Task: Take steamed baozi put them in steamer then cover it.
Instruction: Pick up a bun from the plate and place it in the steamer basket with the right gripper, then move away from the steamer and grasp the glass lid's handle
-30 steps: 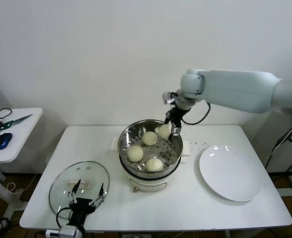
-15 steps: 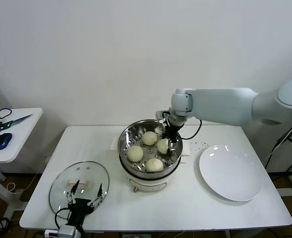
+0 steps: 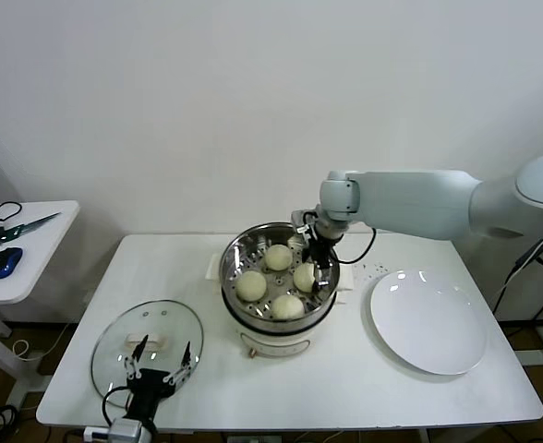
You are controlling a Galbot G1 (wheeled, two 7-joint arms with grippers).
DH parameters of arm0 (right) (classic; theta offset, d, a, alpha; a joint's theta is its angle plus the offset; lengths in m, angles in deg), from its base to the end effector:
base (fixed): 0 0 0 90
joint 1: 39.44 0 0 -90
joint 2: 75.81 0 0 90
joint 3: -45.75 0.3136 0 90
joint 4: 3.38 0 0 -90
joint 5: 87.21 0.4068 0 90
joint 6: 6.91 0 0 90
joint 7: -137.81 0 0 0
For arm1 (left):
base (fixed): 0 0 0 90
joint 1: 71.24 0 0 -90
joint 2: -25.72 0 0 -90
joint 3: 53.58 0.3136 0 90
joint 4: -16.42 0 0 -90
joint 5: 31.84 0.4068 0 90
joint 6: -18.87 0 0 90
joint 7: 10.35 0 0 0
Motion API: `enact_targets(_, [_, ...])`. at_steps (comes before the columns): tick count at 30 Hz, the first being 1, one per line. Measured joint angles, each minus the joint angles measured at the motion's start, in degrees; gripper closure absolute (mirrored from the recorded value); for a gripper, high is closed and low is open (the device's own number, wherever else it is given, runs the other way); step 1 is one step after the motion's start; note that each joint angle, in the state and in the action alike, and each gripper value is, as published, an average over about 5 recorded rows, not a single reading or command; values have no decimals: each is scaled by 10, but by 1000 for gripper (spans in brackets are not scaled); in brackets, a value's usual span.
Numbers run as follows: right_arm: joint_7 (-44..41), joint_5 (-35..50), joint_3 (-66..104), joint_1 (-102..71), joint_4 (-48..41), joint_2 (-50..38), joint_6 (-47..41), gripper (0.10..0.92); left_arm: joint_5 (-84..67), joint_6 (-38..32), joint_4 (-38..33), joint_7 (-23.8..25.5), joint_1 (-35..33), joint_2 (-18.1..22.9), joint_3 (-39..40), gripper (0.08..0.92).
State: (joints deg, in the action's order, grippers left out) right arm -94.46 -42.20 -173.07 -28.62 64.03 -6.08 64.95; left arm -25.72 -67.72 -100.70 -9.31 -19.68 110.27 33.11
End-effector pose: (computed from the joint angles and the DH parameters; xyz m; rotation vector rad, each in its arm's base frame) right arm 0.5767 0.1117 -0.1295 1.4374 -1.2841 1.3450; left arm 0.2050 0.0330 -0.3231 -0.0360 -2.8691 -0.3129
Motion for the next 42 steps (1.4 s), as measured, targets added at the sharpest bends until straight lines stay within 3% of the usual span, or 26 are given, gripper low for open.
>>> enact_targets(15, [-17,27,38,31,15,-62,57,203,4,2,-6,0,0,1,-4,177])
enact_targets(26, [134,46,170,-63,58,-208,183,203,19,9,-9,1,21,7,-11,177])
enact_targets(34, [243,36,389,-262,109,-308,235,203,46,9,-15,-5,27,17,-6,177])
enact_targets(42, [324,0,645,-495,168,-347,249,203,95,11,-26,-27,33,18,-16,177])
